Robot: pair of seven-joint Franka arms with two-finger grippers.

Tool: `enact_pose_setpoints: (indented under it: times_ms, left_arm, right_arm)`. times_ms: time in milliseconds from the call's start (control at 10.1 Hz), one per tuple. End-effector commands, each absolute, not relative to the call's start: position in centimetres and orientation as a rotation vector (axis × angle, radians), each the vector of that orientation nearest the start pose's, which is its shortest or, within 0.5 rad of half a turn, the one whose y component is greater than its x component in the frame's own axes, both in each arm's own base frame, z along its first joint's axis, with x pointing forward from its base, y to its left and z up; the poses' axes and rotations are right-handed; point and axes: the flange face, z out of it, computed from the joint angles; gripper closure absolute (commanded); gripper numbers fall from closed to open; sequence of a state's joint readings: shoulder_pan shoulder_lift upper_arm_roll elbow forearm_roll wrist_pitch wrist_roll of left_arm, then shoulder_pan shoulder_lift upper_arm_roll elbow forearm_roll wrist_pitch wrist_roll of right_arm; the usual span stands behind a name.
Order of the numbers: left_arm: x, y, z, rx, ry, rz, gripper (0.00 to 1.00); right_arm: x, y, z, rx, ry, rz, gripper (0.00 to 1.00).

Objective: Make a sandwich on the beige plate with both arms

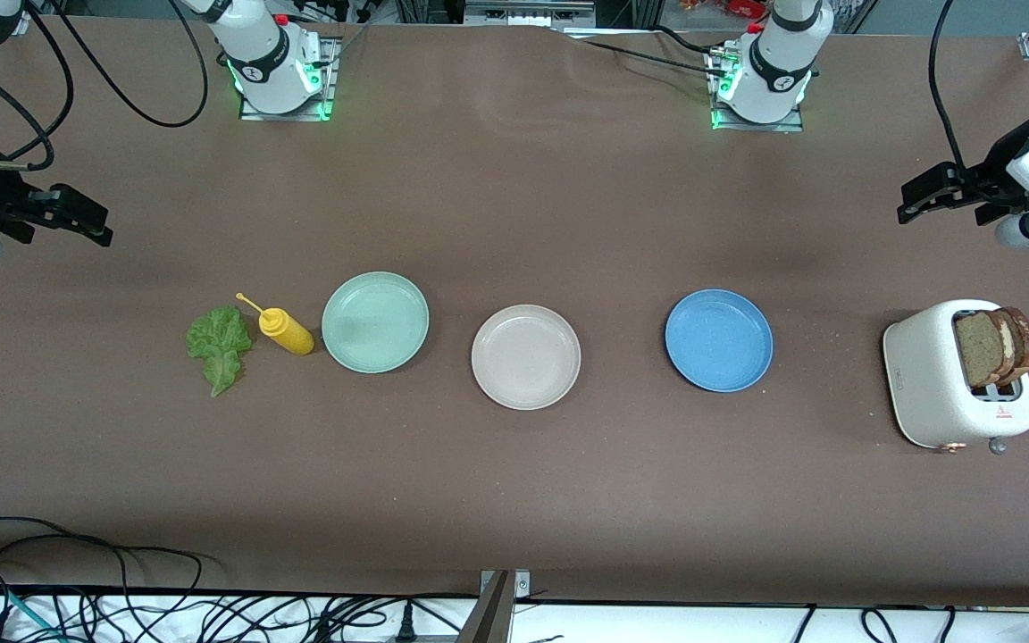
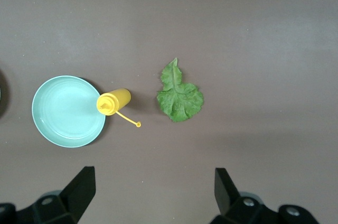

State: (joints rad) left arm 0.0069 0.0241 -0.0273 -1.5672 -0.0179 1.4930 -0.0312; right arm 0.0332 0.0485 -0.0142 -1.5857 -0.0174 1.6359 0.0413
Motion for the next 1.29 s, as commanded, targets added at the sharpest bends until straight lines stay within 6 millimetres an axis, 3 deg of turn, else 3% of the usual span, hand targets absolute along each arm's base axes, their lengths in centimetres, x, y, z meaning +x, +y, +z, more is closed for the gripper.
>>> enact_pose_setpoints:
  times_ms: [0, 1188]
  left_arm:
    - [55.5, -1.07, 60.77, -3.168, 0.001, 0.132, 0.0]
    - [55.95, -1.06, 60.28, -3.168, 0.0, 0.127, 0.0]
  right_arm:
    - [57.51, 0.92, 60.06, -3.15, 0.04, -0.015, 0.0]
    - [57.55, 0.75, 59.97, -3.15, 0.038, -0.012, 0.0]
